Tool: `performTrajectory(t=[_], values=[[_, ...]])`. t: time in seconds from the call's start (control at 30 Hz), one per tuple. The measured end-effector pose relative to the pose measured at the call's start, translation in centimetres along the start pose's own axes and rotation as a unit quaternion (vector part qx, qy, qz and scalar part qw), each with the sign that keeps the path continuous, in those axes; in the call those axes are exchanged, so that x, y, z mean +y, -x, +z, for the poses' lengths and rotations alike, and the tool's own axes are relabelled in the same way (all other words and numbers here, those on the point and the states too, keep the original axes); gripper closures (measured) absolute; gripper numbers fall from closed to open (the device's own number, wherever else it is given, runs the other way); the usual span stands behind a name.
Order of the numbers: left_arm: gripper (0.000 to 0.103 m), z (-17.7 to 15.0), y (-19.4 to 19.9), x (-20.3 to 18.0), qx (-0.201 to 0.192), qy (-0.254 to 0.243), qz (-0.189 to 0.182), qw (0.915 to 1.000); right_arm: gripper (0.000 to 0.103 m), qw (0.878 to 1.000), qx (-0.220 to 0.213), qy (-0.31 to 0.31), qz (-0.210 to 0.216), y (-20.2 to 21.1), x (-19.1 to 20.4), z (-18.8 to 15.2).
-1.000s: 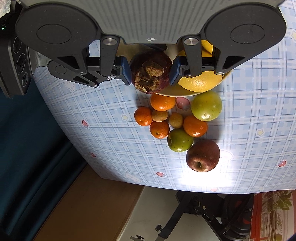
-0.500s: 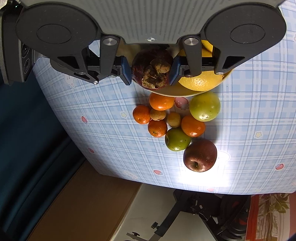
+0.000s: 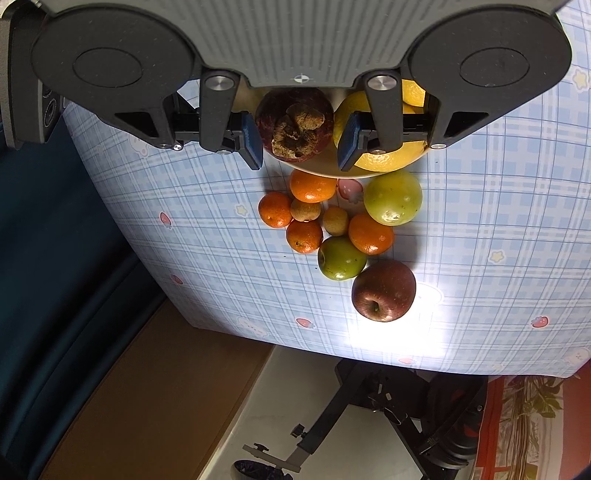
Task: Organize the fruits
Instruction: 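Lower the mangosteen into the bowl beside the oranges and open the left gripper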
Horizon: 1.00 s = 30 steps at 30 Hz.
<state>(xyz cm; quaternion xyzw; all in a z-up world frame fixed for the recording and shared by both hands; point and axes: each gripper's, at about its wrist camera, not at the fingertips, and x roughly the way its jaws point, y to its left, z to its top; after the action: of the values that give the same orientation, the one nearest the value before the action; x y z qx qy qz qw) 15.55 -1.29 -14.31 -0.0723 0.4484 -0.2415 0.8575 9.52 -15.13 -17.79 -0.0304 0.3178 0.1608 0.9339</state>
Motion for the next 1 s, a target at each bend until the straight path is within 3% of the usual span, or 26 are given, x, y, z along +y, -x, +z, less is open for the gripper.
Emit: performTrajectory(t=[0.23,0.43,1.0], values=[[0.057,0.2,1.0,0.3,-0.017,0.004,0.013,0.9998,0.041,1.000,-0.007,-0.003,-0.002,1.0,0.0,0.0],[0.057,0.1,1.4,0.8,-0.022,0.009,0.018,0.9996,0.050,1.000,-0.003,0.006,0.000,1.3,0.2,0.1],[0.057,0.2,1.2,0.9,-0.026,0.000,0.036,0.9990,0.051,0.999,-0.006,-0.041,0.010,0.2,-0.5,0.1]])
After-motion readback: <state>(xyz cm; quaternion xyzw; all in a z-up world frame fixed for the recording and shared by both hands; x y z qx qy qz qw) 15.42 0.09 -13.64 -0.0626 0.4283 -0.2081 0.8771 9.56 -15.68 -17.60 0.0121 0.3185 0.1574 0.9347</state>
